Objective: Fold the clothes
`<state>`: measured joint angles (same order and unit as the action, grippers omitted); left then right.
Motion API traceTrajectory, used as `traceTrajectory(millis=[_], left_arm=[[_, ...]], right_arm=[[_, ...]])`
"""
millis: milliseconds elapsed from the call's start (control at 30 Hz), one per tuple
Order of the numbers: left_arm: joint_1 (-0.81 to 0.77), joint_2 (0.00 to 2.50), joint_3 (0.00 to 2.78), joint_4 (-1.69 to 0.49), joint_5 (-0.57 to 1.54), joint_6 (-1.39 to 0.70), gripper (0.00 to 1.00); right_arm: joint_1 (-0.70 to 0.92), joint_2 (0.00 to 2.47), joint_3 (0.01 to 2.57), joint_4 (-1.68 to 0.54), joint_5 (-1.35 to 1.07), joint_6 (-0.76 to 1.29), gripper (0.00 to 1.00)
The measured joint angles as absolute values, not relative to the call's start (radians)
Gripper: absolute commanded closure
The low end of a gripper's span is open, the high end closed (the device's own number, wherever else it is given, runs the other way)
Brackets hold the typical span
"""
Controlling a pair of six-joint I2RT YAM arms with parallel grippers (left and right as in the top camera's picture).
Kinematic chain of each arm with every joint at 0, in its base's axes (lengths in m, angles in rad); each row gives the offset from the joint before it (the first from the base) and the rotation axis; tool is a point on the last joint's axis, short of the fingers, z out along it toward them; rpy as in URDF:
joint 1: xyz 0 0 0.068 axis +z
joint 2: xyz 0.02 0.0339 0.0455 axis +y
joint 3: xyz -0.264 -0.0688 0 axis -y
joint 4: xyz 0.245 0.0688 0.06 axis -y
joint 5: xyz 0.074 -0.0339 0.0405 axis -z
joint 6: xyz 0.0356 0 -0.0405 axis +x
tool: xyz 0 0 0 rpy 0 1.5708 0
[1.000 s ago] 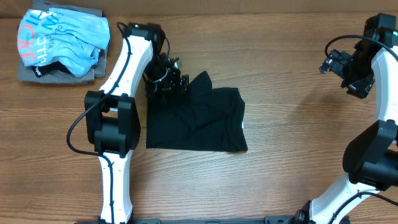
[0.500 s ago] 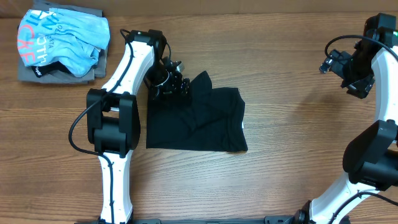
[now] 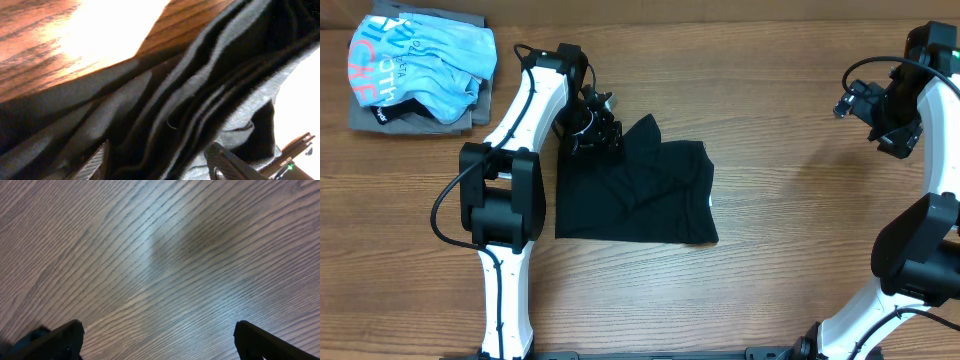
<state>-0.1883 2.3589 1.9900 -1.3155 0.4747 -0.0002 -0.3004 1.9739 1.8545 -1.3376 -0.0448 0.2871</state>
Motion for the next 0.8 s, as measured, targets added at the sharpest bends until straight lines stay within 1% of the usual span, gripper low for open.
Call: traceTrajectory(millis=[100, 233, 267, 300, 333, 433, 600, 800], left_arm=[[-0.188, 2.359, 1.980, -1.316, 0.463, -0.001, 0.41], [-0.188, 2.359, 1.974, -1.315, 0.450, -0.005, 0.56], [-0.188, 2.359, 1.974, -1.315, 0.448, -0.006, 0.62], [-0.188, 2.359, 1.974, -1.316, 0.446, -0.007, 0.72], [-0.188, 2.359, 1.973, -1.315, 0.445, -0.009, 0.80], [-0.188, 2.359, 1.972, -1.316, 0.444, -0.010, 0.96], [-0.188, 2.359, 1.971, -1.338, 0.442, -0.008, 0.96], [-0.184, 2.359, 2.006, -1.446, 0.441, -0.007, 0.96]], right_arm=[[-0.300, 1.974, 1.855, -1.338, -0.045, 0.287, 0.00], [-0.300, 1.974, 1.855, -1.338, -0.045, 0.287, 0.00], [-0.300, 1.974, 1.855, -1.338, -0.045, 0.287, 0.00], [-0.300, 1.974, 1.855, -1.338, -0.045, 0.287, 0.00], [-0.300, 1.974, 1.855, -1.338, -0.045, 0.287, 0.00], [-0.300, 1.974, 1.855, -1.338, -0.045, 0.287, 0.00], [-0.300, 1.974, 1.855, -1.338, -0.045, 0.287, 0.00], [-0.300, 1.974, 1.855, -1.339, -0.045, 0.287, 0.00]])
